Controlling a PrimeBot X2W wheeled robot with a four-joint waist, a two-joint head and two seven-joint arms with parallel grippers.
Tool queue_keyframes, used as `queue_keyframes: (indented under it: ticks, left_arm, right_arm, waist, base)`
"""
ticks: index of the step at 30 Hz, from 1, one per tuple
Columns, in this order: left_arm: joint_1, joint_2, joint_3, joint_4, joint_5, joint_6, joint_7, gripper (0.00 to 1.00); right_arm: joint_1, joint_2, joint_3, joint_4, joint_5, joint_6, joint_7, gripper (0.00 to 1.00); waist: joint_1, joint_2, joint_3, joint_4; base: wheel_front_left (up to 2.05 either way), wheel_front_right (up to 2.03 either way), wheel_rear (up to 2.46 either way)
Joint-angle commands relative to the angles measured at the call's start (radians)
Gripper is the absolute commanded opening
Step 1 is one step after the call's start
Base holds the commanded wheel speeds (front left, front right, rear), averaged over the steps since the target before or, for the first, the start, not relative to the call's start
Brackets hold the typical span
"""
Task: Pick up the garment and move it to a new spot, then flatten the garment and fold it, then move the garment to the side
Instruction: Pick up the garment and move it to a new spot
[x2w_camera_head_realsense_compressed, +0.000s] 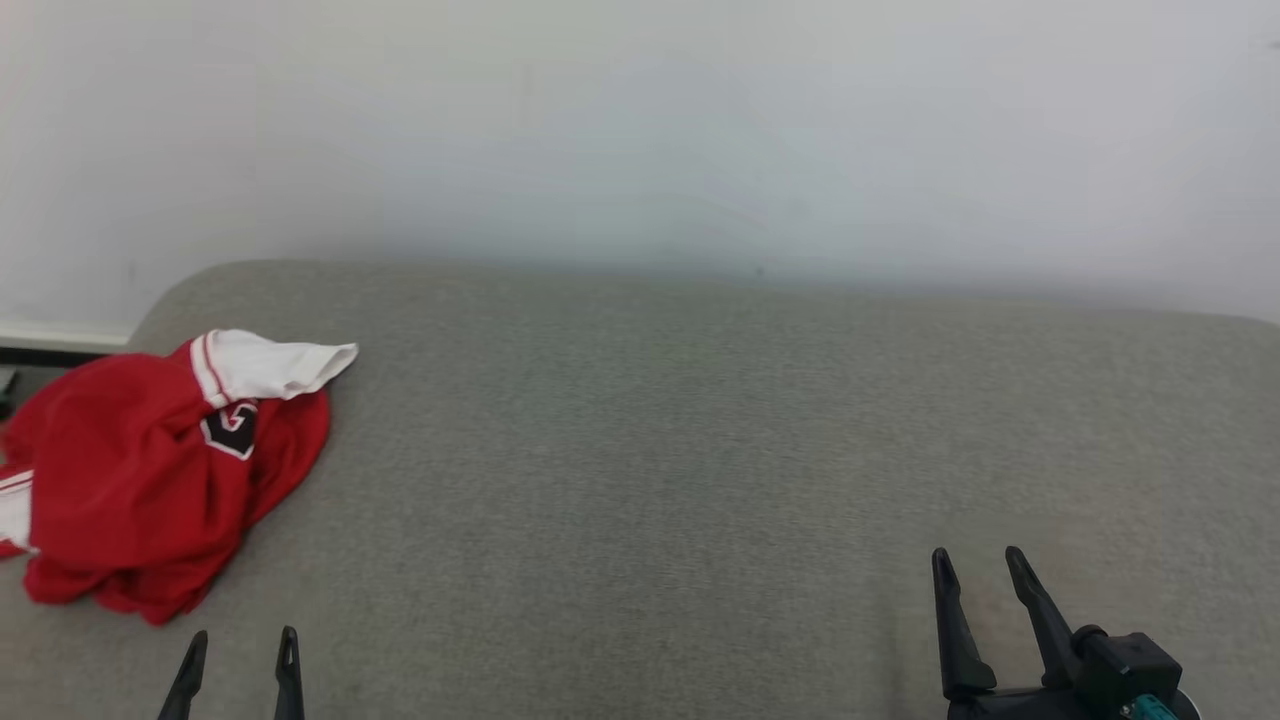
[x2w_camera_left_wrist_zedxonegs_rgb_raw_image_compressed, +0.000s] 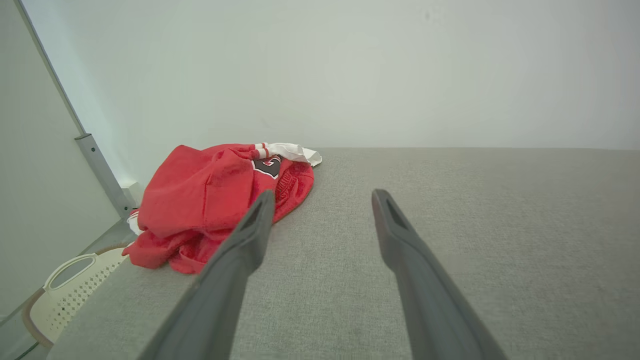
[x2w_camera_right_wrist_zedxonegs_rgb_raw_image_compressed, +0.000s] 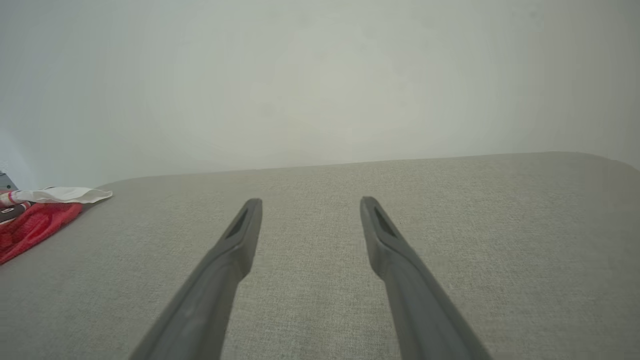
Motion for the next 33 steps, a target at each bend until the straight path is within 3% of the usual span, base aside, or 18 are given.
queue_keyframes:
  ticks: [1, 18, 33]
  left_arm:
    - [0.008, 0.004, 0.003, 0.000, -0.012, 0.004, -0.003, 1.00]
    - [0.045, 0.029, 0.015, -0.019, -0.027, 0.029, 0.024, 1.00]
    - [0.064, 0.034, 0.022, -0.036, -0.044, 0.050, 0.031, 1.00]
  right_arm:
    - [0.015, -0.001, 0.001, 0.003, 0.009, 0.004, -0.003, 1.00]
    - [0.023, -0.001, 0.037, 0.014, 0.038, 0.004, -0.003, 1.00]
    - [0.029, -0.001, 0.052, 0.017, 0.042, 0.004, -0.003, 1.00]
  waist:
    - [0.0000, -0.0001, -0.006, 0.070]
    - [0.0000, -0.0001, -0.035, 0.327]
    - [0.0000, -0.0001, -0.034, 0.372]
  base:
    - [0.00, 0.00, 0.00]
    - [0.00, 0.00, 0.00]
    - [0.00, 0.00, 0.00]
